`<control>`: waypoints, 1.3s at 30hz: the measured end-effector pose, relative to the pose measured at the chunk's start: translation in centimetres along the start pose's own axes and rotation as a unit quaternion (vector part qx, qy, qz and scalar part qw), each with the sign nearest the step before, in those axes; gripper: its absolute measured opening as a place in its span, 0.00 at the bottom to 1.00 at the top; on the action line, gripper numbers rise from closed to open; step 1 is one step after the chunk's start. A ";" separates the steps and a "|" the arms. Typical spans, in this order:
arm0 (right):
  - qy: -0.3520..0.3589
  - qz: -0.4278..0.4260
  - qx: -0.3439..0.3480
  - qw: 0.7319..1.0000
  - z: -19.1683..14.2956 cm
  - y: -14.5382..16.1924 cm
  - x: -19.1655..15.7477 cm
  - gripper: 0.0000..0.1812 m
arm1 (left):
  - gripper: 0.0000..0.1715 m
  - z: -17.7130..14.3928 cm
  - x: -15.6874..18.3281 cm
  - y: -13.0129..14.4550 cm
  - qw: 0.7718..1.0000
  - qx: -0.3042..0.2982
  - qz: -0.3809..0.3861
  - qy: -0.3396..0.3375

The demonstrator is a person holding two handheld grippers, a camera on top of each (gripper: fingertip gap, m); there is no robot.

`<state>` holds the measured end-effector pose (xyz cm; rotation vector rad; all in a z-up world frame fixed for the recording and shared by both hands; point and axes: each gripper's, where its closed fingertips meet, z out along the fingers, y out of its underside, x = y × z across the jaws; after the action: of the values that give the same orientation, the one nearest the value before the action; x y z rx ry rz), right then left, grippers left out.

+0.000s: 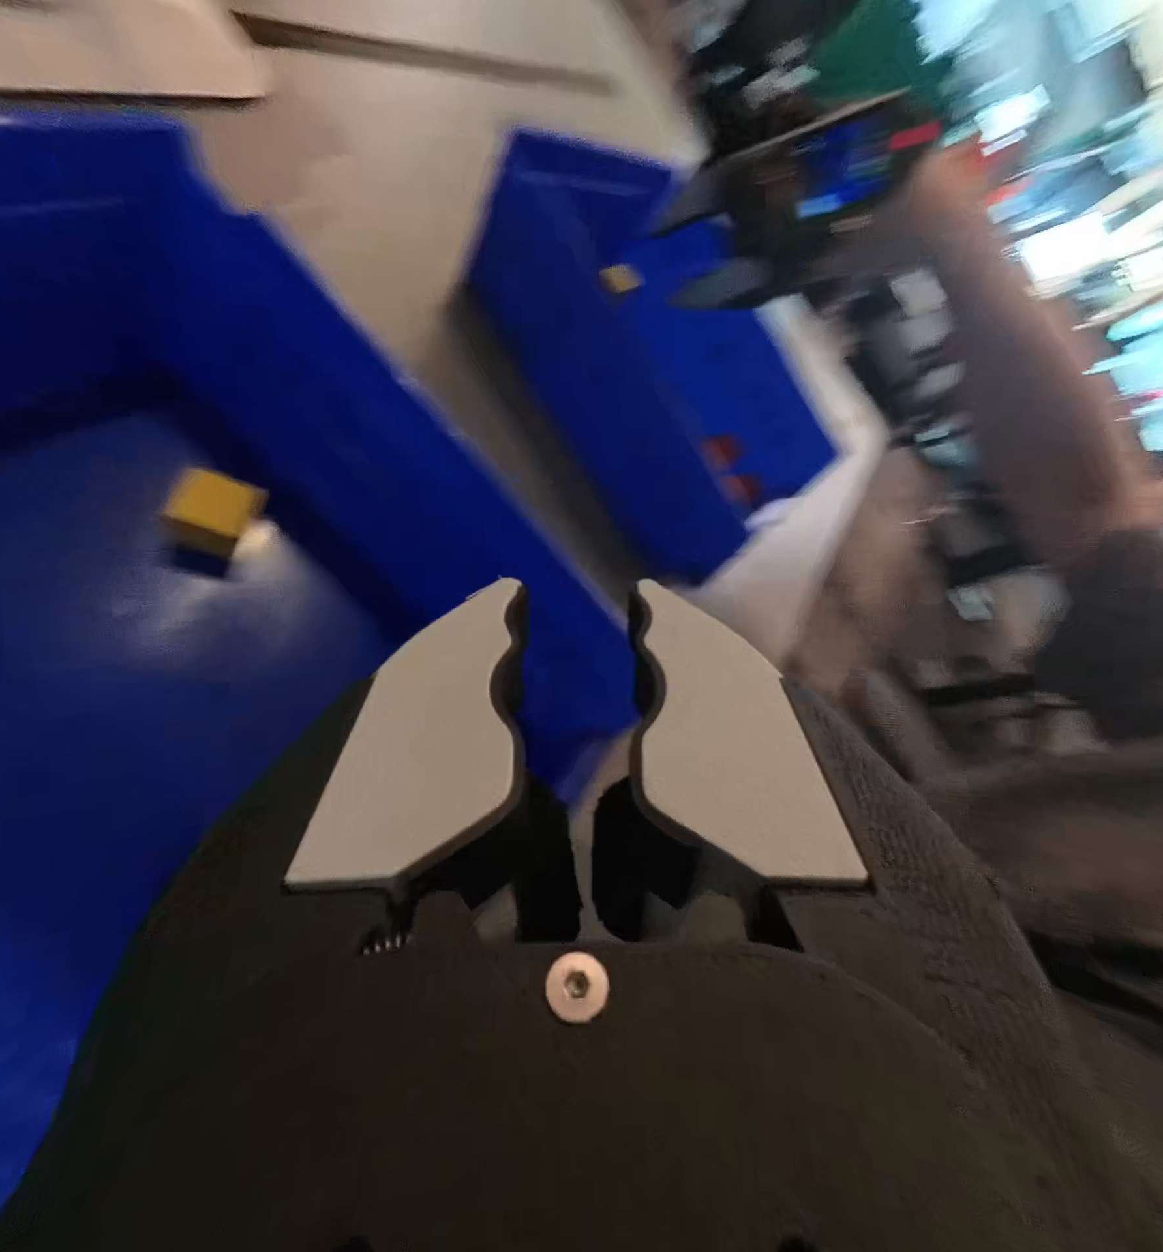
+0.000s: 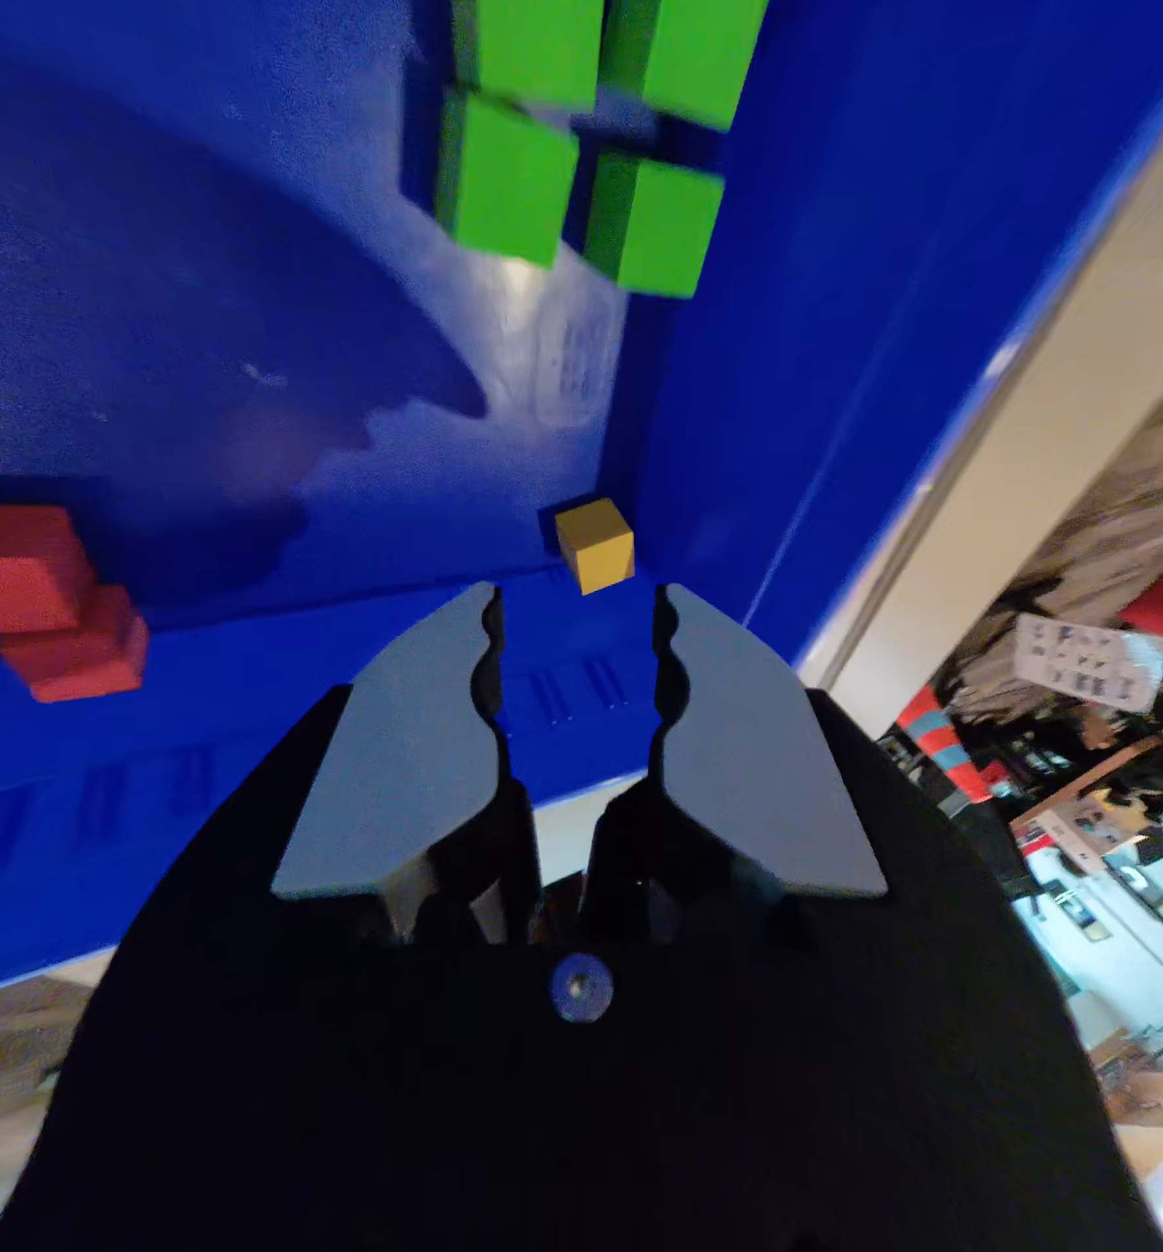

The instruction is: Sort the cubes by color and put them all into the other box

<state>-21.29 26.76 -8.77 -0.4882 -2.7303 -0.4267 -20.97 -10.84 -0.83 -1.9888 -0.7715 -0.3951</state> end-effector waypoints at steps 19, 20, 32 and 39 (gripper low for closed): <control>0.155 -0.067 0.167 0.971 -11.3 -4.7 -6.6 0.20 | 0.24 9.5 -15.4 1.4 0.890 -0.303 0.200 -0.276; 0.157 -0.070 0.168 0.971 -11.3 -4.8 -6.8 0.20 | 0.24 9.5 -15.7 1.7 0.888 -0.311 0.193 -0.278; 0.146 -0.034 0.366 0.919 -14.4 -12.7 -7.8 0.19 | 0.17 5.6 -1.9 -4.5 0.981 -0.004 -0.092 0.173; 0.176 0.009 0.576 0.798 -23.1 -20.0 -8.3 0.20 | 0.18 0.7 7.4 -4.6 0.883 0.082 -0.131 0.443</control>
<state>-15.36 -1.46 4.30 -0.0575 -2.0759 1.0204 -18.47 -5.93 5.99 -1.3105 -0.4403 -1.2449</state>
